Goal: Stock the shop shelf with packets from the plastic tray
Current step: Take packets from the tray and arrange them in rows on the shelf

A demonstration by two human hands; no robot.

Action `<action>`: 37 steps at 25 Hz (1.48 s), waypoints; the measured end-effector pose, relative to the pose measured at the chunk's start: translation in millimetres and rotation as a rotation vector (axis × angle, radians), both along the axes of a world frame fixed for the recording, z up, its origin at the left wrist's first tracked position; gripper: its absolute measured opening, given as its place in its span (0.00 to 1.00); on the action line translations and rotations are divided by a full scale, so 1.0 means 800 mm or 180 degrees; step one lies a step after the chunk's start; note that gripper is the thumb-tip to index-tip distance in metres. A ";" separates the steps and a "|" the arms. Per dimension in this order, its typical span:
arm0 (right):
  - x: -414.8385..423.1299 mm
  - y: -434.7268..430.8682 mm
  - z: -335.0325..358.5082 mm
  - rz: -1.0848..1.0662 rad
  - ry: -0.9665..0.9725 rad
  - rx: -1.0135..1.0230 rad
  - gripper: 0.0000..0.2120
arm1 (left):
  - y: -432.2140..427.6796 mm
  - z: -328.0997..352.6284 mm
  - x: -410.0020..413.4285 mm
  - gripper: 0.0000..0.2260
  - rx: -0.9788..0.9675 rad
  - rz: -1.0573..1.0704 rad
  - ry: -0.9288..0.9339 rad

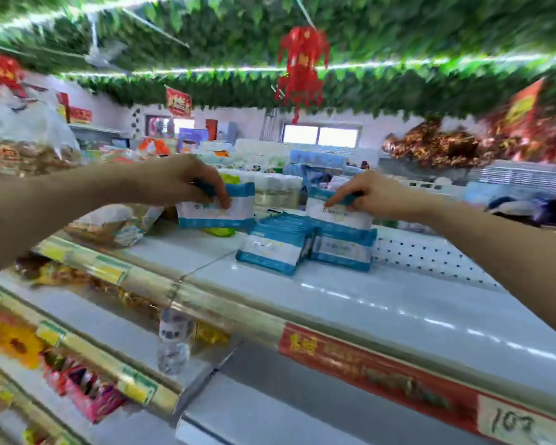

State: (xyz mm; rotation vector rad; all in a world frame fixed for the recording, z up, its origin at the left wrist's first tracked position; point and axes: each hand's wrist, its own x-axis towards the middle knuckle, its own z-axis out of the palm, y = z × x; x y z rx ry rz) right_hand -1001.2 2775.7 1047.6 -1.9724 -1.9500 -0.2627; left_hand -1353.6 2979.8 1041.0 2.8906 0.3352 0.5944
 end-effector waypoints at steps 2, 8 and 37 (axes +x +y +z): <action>0.021 -0.006 -0.024 -0.0191 0.0026 -0.0185 0.19 | -0.008 0.000 0.038 0.19 0.0023 -0.0104 -0.0013; 0.043 0.034 -0.084 -0.0193 -0.0034 -0.0559 0.17 | -0.015 0.001 0.090 0.20 0.0064 -0.0222 0.0047; 0.143 -0.109 -0.049 -0.0388 -0.0600 0.0746 0.16 | -0.037 -0.080 0.338 0.16 0.0422 -0.0516 0.0512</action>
